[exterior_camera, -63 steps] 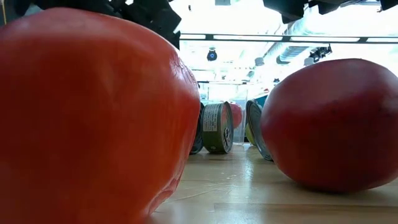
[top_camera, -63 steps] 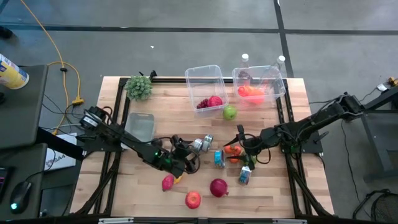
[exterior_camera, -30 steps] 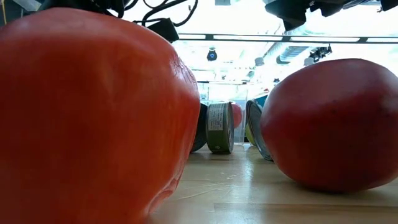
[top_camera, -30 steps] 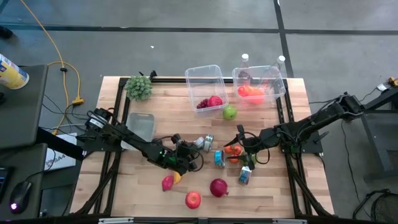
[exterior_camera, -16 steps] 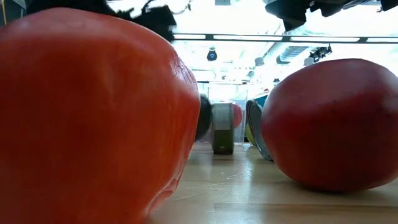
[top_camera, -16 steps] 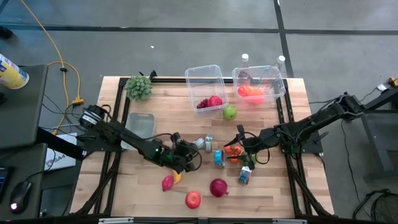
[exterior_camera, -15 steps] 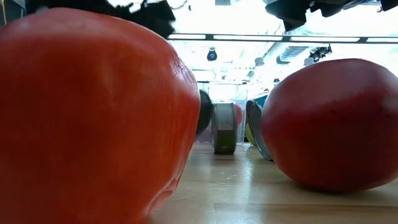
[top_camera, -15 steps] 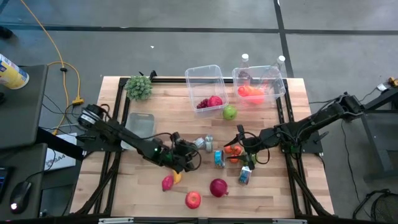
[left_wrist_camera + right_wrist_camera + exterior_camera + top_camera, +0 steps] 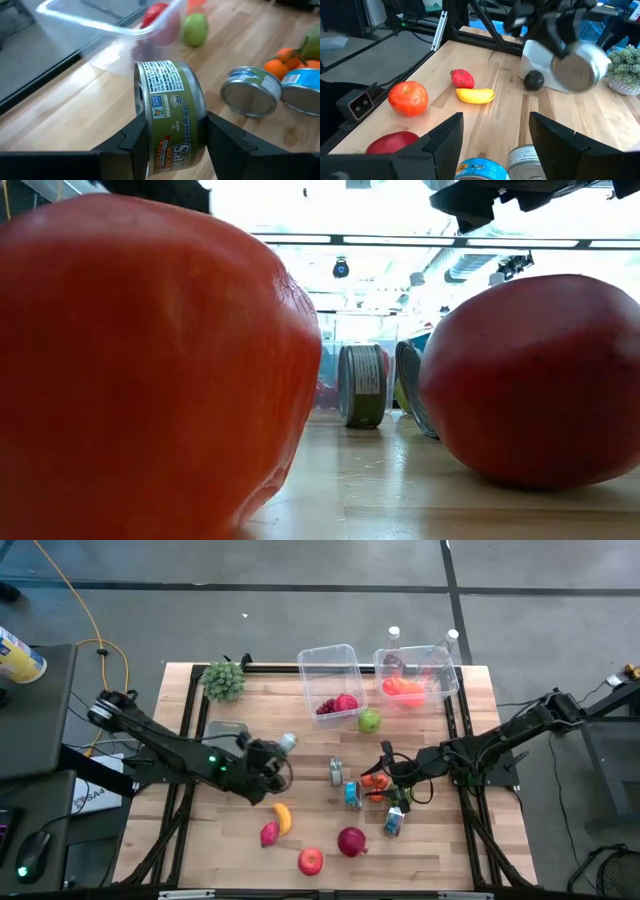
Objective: Pick & Place Food Item
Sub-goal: Put the left green tuna can into the gray bin
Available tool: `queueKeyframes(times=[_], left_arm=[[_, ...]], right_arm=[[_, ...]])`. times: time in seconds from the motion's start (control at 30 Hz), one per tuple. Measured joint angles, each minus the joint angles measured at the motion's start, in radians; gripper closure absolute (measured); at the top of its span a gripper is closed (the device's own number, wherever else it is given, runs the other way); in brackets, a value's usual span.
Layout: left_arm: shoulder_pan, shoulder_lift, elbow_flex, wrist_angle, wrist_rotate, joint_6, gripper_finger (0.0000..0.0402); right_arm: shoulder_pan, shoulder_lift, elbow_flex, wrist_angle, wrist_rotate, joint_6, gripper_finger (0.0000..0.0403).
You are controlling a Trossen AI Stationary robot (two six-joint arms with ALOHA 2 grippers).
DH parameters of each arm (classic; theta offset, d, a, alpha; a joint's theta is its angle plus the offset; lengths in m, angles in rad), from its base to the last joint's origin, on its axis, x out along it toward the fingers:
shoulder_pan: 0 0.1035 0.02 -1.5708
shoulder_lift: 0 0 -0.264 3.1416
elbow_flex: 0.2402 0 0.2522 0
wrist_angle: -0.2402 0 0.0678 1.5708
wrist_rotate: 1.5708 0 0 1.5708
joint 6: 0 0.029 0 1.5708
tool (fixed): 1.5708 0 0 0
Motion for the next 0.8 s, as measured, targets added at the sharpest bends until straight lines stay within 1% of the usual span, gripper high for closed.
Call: queueKeyframes(times=[0.13, 0.3, 0.5, 0.63, 0.8], left_arm=[[-0.059, -0.083, 0.000, -0.179, -0.037, -0.141, 0.0249], [-0.169, -0.158, 0.000, -0.331, -0.160, -0.324, 0.0249], [-0.246, -0.181, 0.000, -0.553, -0.168, -0.558, 0.0249], [-0.311, -0.181, -0.001, -0.701, -0.193, -0.752, 0.0249], [-0.361, -0.182, -0.047, -0.819, -0.204, -1.007, 0.0249]], right_arm=[[0.000, 0.000, 0.000, -0.014, -0.006, 0.021, 0.0188], [0.000, 0.000, 0.000, -0.016, -0.057, 0.023, 0.0188], [0.000, 0.000, 0.000, -0.015, -0.058, 0.024, 0.0188], [0.000, 0.000, 0.000, -0.015, -0.058, 0.046, 0.0188], [0.000, 0.000, 0.000, -0.015, -0.058, 0.043, 0.0188]])
